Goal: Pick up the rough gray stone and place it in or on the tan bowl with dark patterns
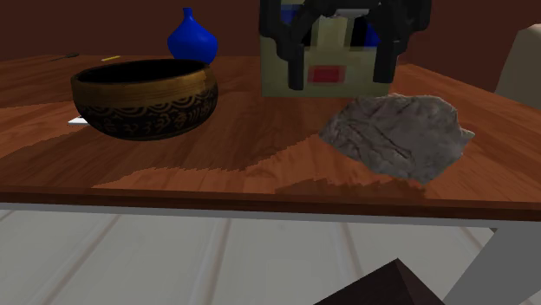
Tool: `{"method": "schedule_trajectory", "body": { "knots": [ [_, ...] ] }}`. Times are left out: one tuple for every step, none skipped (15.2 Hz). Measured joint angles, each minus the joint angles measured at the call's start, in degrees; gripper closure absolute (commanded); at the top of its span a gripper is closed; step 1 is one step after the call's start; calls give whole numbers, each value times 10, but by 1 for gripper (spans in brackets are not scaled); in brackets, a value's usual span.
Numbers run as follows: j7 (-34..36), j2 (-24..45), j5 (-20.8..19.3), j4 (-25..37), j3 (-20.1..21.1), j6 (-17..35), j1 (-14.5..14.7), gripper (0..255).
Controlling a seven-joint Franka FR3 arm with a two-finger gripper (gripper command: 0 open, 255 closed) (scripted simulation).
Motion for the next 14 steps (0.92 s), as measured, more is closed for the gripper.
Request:
{"method": "schedule_trajectory", "body": {
  "knots": [
    [0, 0, 0, 0, 0, 0, 0, 0],
    [-28, -15, -10, -8, -9, 0, 13, 0],
    [-91, -38, -27, -17, -25, -3, 36, 0],
    [-168, -66, -48, -34, -46, -1, 62, 0],
    [-253, -100, -74, -52, -73, 0, 90, 0],
    [-341, -127, -102, -63, -101, 3, 121, 0],
    [-431, -160, -131, -70, -131, -3, 151, 0],
    [-489, -174, -150, -73, -151, -3, 169, 0],
    [-518, -183, -160, -79, -161, -1, 178, 0],
    [-533, -188, -167, -85, -168, 3, 183, 0],
    [-539, -192, -170, -94, -172, 10, 185, 0],
    [-543, -198, -174, -104, -175, 14, 184, 0],
    [-546, -202, -177, -113, -179, 20, 184, 0],
    [-546, -206, -179, -122, -180, 25, 183, 0]
  ]
}}
